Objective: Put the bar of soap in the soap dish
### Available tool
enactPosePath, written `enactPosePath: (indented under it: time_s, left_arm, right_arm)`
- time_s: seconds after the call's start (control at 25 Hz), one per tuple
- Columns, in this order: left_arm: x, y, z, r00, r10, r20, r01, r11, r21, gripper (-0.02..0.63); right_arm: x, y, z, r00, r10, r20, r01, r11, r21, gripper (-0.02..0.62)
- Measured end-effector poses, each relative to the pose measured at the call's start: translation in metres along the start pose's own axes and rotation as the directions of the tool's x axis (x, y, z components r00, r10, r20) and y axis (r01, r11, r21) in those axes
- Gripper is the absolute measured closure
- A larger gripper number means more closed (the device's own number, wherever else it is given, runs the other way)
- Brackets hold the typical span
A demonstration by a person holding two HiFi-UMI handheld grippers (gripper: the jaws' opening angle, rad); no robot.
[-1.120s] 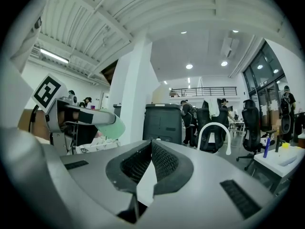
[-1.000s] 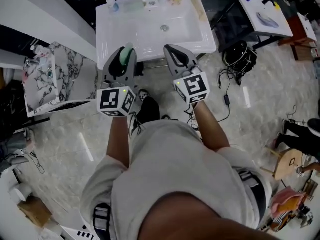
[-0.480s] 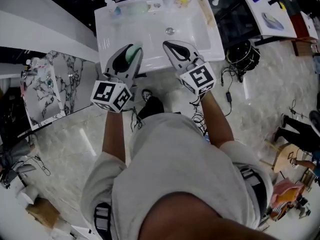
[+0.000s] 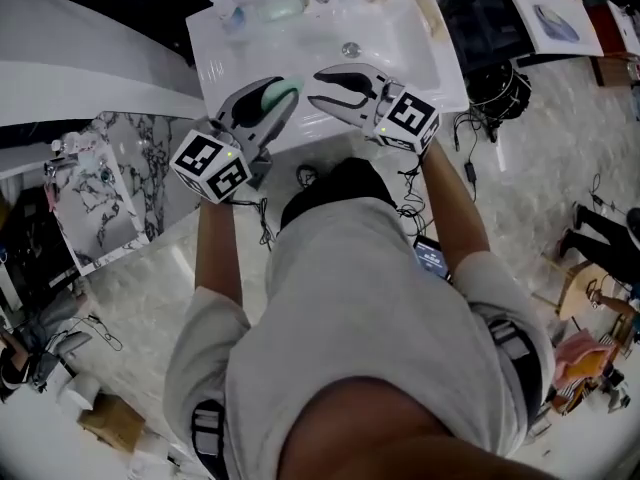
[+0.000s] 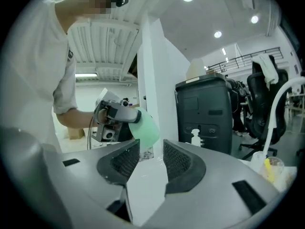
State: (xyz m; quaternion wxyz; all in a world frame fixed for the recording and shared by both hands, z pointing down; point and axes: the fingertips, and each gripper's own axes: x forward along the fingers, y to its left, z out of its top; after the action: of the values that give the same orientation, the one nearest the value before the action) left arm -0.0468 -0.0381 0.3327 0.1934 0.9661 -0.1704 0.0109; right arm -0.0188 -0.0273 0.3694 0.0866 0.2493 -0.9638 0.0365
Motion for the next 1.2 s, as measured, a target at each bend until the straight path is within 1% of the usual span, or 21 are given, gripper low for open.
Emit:
enactPosePath:
  time_s: [0.12, 0.16, 0.28, 0.36, 0.44, 0.52, 0.6, 0.68, 0.76, 0.84, 0.92, 1.0, 1.12, 1.2]
  left_arm:
    - [0.002, 0.004, -0.004, 0.996, -0.085, 0.004, 0.085, 0.996, -0.034, 0.469]
    - [0.003, 0.006, -0.004, 0.994, -0.112, 0.006, 0.113, 0.993, -0.042, 0.469]
    - [0.007, 0.008, -0.004, 0.984, -0.180, 0.006, 0.180, 0.982, -0.050, 0.469]
    - [0.010, 0.009, -0.003, 0.978, -0.208, -0.002, 0.208, 0.977, -0.039, 0.469]
    - [0.016, 0.011, -0.003, 0.972, -0.235, -0.017, 0.234, 0.972, -0.027, 0.469]
    - [0.023, 0.015, -0.004, 0.966, -0.256, -0.033, 0.256, 0.966, -0.024, 0.469]
    - [0.030, 0.024, -0.005, 0.965, -0.259, -0.044, 0.258, 0.966, -0.031, 0.469]
    - [0.038, 0.037, -0.004, 0.969, -0.240, -0.054, 0.239, 0.970, -0.033, 0.469]
    - [0.048, 0.052, -0.004, 0.976, -0.208, -0.069, 0.207, 0.978, -0.026, 0.469]
    - [0.057, 0.066, -0.006, 0.981, -0.176, -0.083, 0.175, 0.984, -0.015, 0.466]
    - [0.066, 0.080, -0.008, 0.987, -0.137, -0.088, 0.137, 0.991, -0.010, 0.459]
    - [0.073, 0.094, -0.009, 0.993, -0.081, -0.085, 0.080, 0.997, -0.017, 0.438]
    - [0.079, 0.112, -0.014, 0.998, -0.008, -0.058, 0.005, 0.999, -0.054, 0.407]
    - [0.080, 0.121, -0.016, 0.999, 0.030, -0.022, -0.032, 0.994, -0.109, 0.394]
  right_arm:
    - [0.013, 0.007, -0.006, 0.991, 0.133, -0.004, -0.133, 0.991, 0.035, 0.422]
    - [0.017, 0.006, -0.006, 0.986, 0.165, -0.011, -0.165, 0.986, 0.033, 0.410]
    - [0.027, -0.002, -0.006, 0.974, 0.225, -0.021, -0.224, 0.974, 0.038, 0.399]
    - [0.031, -0.005, -0.005, 0.959, 0.282, -0.008, -0.281, 0.958, 0.056, 0.394]
    - [0.034, -0.007, -0.004, 0.938, 0.346, 0.010, -0.346, 0.936, 0.068, 0.396]
    - [0.038, -0.009, -0.001, 0.915, 0.403, 0.009, -0.403, 0.913, 0.056, 0.407]
    - [0.043, -0.014, -0.001, 0.900, 0.436, -0.005, -0.436, 0.899, 0.042, 0.429]
    - [0.048, -0.026, -0.003, 0.896, 0.443, -0.011, -0.443, 0.896, 0.043, 0.436]
    - [0.053, -0.041, -0.007, 0.898, 0.440, -0.014, -0.438, 0.897, 0.050, 0.445]
    - [0.055, -0.055, -0.013, 0.903, 0.429, -0.035, -0.427, 0.903, 0.045, 0.454]
    - [0.059, -0.067, -0.018, 0.914, 0.403, -0.046, -0.401, 0.915, 0.047, 0.457]
    - [0.065, -0.079, -0.020, 0.933, 0.359, -0.028, -0.356, 0.931, 0.074, 0.459]
    - [0.070, -0.093, -0.029, 0.953, 0.299, -0.038, -0.297, 0.953, 0.055, 0.459]
    - [0.072, -0.099, -0.030, 0.965, 0.259, -0.042, -0.258, 0.965, 0.038, 0.459]
